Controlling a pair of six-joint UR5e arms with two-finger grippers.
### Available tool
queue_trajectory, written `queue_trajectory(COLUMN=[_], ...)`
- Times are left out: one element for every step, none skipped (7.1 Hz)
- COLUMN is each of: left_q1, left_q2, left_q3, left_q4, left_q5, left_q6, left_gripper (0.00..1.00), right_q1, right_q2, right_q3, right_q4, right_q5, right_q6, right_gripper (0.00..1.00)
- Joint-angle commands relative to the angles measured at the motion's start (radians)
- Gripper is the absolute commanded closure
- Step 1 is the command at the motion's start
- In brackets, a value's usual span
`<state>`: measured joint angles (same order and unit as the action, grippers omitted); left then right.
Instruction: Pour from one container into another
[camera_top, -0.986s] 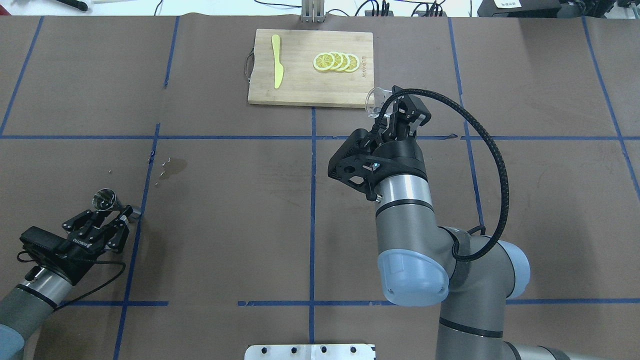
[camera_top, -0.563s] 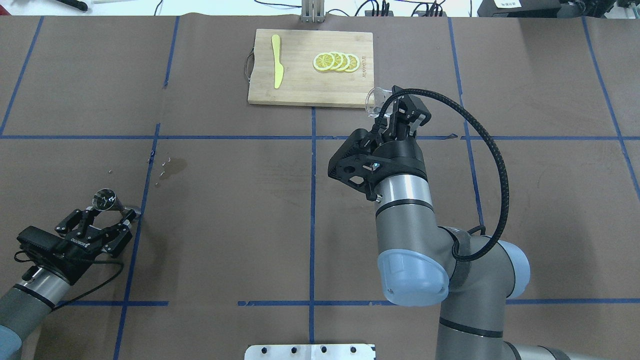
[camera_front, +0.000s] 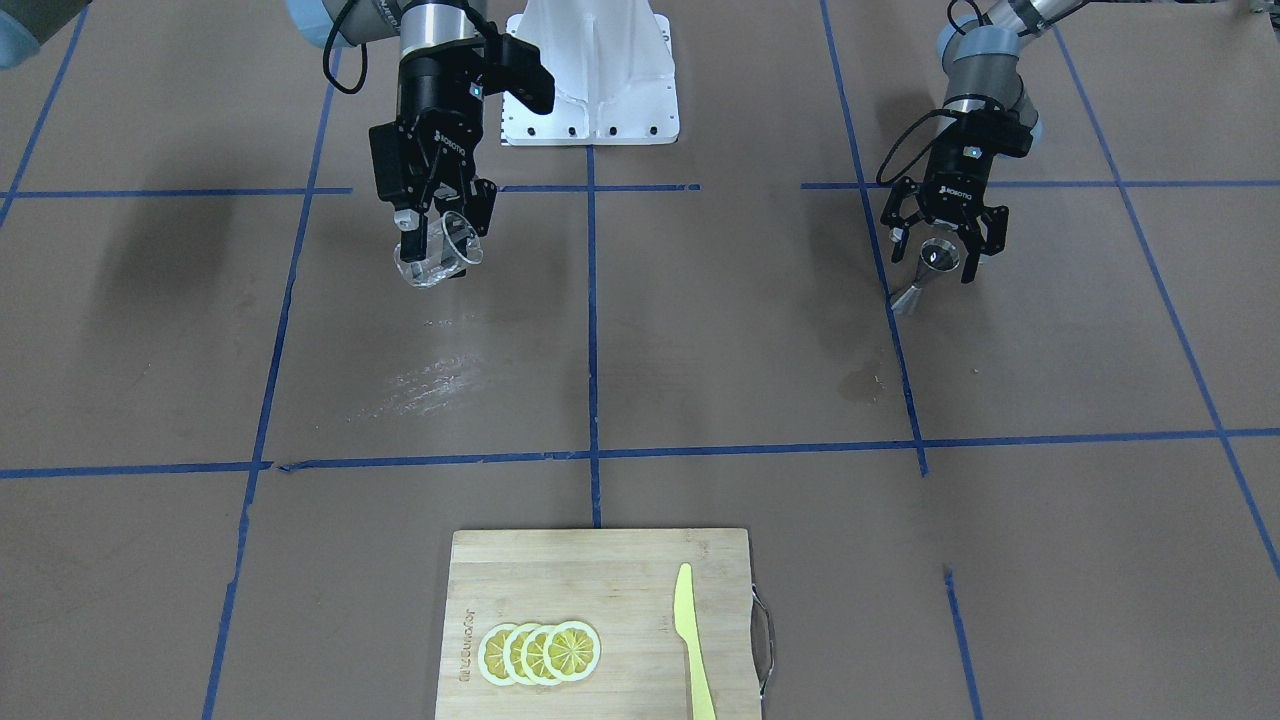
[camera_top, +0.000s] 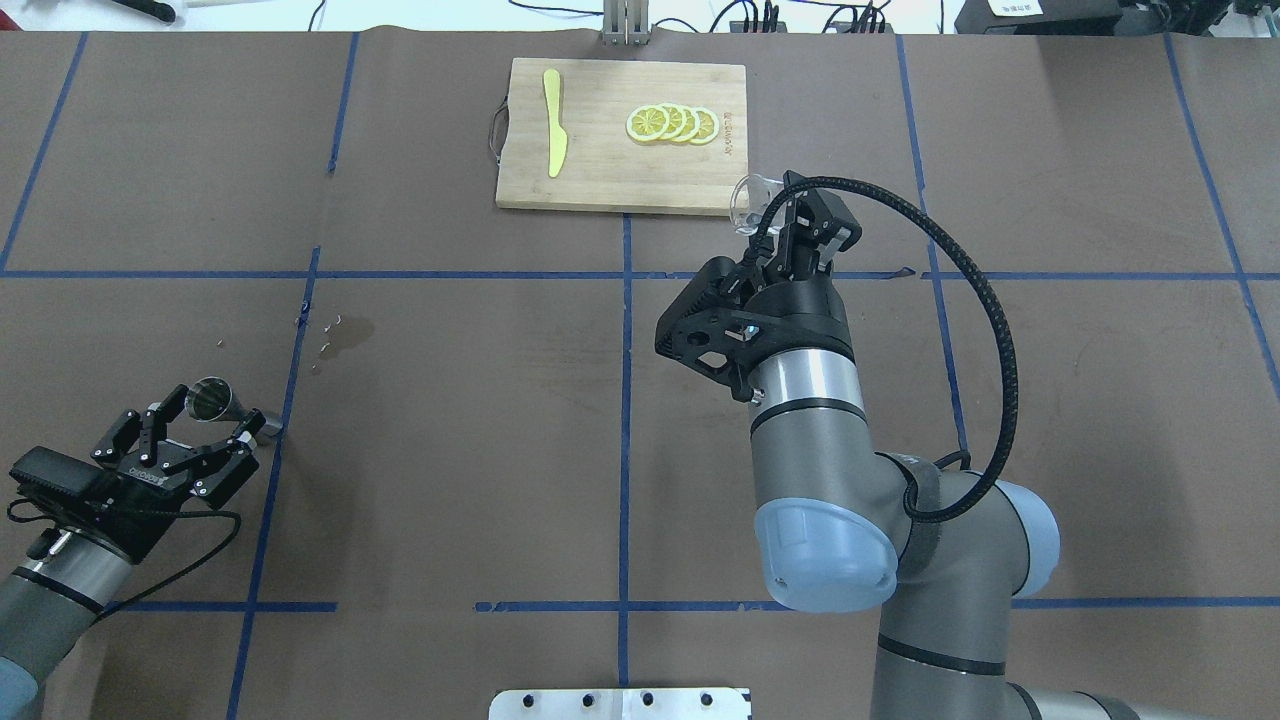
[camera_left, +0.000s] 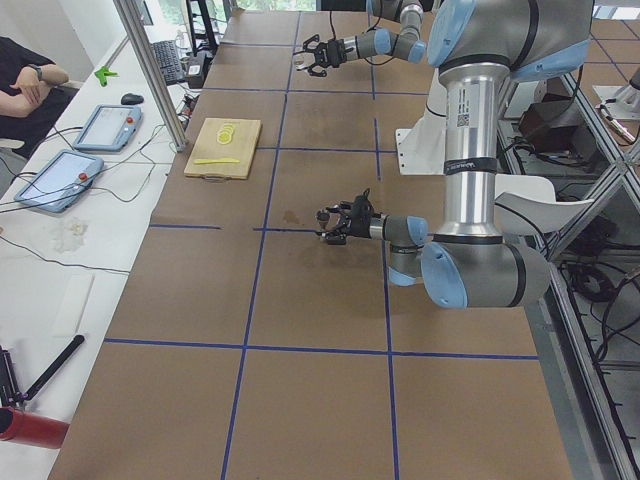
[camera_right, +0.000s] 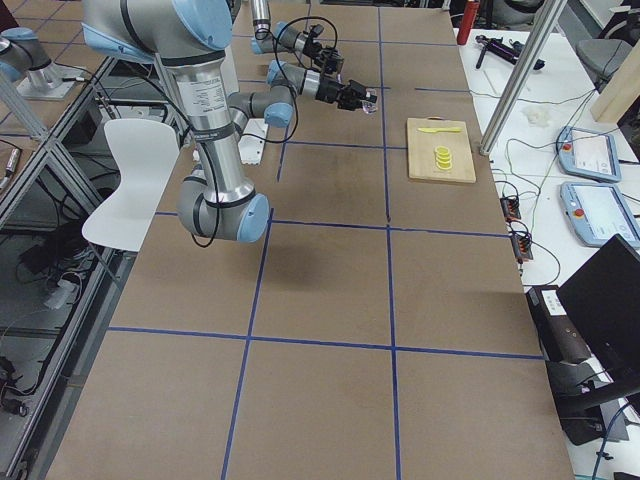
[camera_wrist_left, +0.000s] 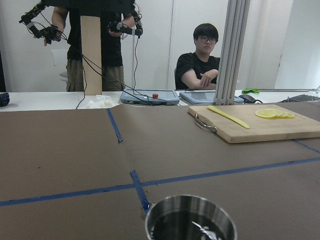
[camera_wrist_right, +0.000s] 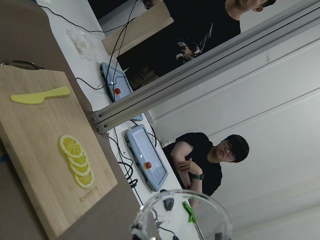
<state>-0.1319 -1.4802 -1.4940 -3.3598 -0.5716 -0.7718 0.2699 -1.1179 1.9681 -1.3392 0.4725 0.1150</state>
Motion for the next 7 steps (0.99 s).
queue_trajectory(left_q1=[-0.002, -0.006, -0.006, -0.006, -0.009, -0.031, -0.085], left_q2=[0.001, 0.003, 0.02, 0.043, 0.046, 0.05, 0.06], left_q3=[-0.034, -0.057, -0.086, -0.104, -0.112, -0.112, -0.117], left_q4=[-0.001, -0.001, -0.033, -0.118, -0.198, -0.214, -0.216], left_q5=[0.004, 0.004, 0.003, -0.007, -0.01, -0.039, -0.119], left_q6=[0.0, 0.023, 0.085, 0.186, 0.275, 0.295, 0.295], left_gripper=[0.0, 0.0, 0.0, 0.0, 0.0, 0.0, 0.0], right_q1=[0.0, 0.0, 0.0, 0.0, 0.0, 0.0, 0.0], right_q2=[0.0, 0.0, 0.0, 0.0, 0.0, 0.0, 0.0], right_q3=[0.0, 0.0, 0.0, 0.0, 0.0, 0.0, 0.0], right_q4=[0.0, 0.0, 0.0, 0.0, 0.0, 0.0, 0.0], right_q5=[0.0, 0.0, 0.0, 0.0, 0.0, 0.0, 0.0], right_q6=[0.0, 0.0, 0.0, 0.002, 0.002, 0.002, 0.002], right_gripper=[1.0, 1.0, 1.0, 1.0, 1.0, 1.0, 1.0])
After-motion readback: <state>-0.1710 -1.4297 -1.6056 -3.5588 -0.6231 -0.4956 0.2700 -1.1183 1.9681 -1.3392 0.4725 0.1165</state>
